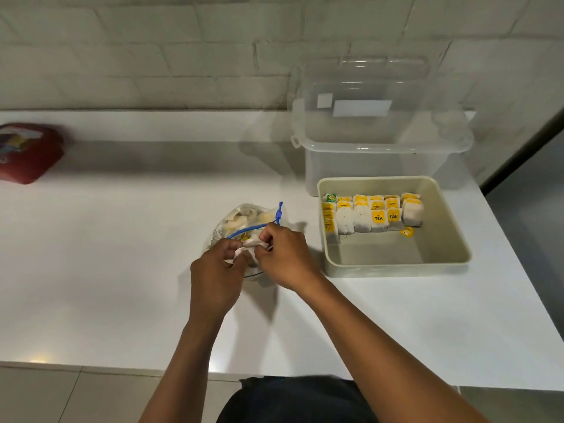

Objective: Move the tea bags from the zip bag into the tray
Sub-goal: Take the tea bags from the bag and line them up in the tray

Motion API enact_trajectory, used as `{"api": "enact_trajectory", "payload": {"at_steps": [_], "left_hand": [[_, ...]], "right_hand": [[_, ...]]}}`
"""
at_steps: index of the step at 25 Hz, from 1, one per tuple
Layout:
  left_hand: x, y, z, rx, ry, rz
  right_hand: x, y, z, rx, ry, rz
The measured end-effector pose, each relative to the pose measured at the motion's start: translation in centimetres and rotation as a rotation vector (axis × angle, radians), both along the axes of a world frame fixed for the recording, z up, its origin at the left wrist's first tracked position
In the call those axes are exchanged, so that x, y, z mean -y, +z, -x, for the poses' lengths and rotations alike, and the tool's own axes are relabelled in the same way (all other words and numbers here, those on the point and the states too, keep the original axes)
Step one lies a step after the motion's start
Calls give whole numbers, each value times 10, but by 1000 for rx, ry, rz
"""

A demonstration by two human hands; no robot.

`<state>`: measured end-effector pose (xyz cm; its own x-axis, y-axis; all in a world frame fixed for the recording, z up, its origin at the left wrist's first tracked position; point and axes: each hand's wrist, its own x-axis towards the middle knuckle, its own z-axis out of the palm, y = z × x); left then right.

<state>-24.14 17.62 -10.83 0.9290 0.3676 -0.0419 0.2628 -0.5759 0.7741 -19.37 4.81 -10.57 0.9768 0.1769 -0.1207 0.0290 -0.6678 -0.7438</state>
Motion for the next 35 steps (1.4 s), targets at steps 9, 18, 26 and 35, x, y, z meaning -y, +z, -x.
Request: {"api": "enact_trajectory", "payload": {"at_steps": [9,18,26,35], "left_hand": [[-12,-4,5,-1,54,-108],[-22,-3,6,121,-27,-99],[-22,-4,2,140,-122,-169],[-15,-10,-14,127,-224,-281]], "right_hand": [[4,1,-2,-274,-177,-375],[5,3,-5,-522,-299,-868],[2,2,-6,-516,-293,-870],[4,5,-6,-556,-215,-904]]}}
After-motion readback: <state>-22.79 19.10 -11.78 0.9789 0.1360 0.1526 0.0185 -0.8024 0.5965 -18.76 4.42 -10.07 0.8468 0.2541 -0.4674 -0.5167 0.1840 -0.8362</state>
